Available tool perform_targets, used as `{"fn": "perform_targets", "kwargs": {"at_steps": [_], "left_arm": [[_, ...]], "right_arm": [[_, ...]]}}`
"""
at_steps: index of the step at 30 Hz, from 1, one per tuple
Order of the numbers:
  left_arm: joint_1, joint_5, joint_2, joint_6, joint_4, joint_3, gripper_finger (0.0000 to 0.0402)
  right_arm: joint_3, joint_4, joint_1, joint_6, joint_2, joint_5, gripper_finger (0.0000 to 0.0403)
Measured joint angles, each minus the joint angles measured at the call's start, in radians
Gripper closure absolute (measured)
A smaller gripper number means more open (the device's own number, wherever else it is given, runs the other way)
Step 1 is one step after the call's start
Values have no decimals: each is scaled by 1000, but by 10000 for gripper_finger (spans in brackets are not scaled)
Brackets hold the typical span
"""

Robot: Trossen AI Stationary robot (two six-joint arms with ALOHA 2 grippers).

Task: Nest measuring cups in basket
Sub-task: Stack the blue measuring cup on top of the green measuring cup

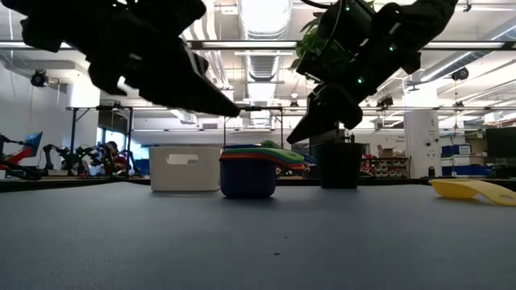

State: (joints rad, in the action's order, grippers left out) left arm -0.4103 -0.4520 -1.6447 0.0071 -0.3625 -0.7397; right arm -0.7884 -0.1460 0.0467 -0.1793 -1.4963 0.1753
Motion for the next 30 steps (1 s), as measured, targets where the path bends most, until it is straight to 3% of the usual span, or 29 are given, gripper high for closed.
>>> {"fn": "perform_targets", "kwargs": {"at_steps": [12,21,30], "left_arm": [[3,35,-106,-43,-81,-18,402],[59,121,-168,-44,-185,-17,402],[88,123,-208,-44,-236,-16,402]], "right_arm": [[1,-26,1,-12,-43,2,394],[-6,-50,45,-23,-45,9,394],[5,-28,69,-23,-50,-21,394]]}}
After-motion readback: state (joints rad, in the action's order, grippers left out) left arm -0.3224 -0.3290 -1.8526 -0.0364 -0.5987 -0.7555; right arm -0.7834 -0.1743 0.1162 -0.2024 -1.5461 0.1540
